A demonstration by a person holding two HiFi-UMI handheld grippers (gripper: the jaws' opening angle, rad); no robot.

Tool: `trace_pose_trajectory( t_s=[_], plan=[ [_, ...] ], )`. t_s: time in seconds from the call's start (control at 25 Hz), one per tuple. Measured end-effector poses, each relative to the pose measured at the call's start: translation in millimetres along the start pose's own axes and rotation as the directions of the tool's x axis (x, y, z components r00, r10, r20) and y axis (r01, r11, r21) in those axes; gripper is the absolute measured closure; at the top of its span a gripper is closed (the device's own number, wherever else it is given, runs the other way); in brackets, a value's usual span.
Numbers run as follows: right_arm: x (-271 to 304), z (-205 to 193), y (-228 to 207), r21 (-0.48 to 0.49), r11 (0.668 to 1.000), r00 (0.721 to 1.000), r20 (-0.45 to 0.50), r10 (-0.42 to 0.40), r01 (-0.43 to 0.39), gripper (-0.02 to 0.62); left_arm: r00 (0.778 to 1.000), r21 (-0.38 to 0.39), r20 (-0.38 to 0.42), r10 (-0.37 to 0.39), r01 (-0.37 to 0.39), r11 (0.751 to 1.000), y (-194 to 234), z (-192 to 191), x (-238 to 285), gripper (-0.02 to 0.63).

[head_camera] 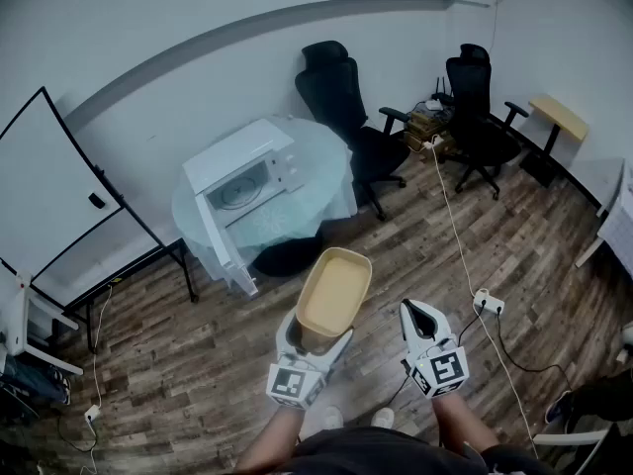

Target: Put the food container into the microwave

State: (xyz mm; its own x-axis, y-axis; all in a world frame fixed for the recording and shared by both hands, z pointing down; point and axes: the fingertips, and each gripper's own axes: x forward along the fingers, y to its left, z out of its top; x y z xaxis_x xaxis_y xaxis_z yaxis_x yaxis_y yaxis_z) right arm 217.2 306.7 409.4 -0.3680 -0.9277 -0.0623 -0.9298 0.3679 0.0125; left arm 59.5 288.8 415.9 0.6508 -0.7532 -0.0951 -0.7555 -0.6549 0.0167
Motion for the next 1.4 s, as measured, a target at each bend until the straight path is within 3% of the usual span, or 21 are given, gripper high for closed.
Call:
trace_pose_trajectory(
  t_s=[0.6,1.04,1.4],
  plan=[
    [37,3,58,0.013,1.0,1.0,0.01,0.023,-0.024,0.594,1.0,-0.021,-0.004,-0.017,0.017,1.0,46,-1,-31,0.118],
    [62,-8,99,0.03,0.999,0.999,-0.034,-0.014,0.015,0.594,1.0,-0.045,-0.01,-0.028,0.027,0.999,97,-10,-55,0.118],
    [90,-16,90,0.032,0.999,0.999,-0.048,0.022,-0.02,0.594,1.0,-0.046,-0.015,0.003,-0.004,0.999,120,-18,-36,0.118]
  ],
)
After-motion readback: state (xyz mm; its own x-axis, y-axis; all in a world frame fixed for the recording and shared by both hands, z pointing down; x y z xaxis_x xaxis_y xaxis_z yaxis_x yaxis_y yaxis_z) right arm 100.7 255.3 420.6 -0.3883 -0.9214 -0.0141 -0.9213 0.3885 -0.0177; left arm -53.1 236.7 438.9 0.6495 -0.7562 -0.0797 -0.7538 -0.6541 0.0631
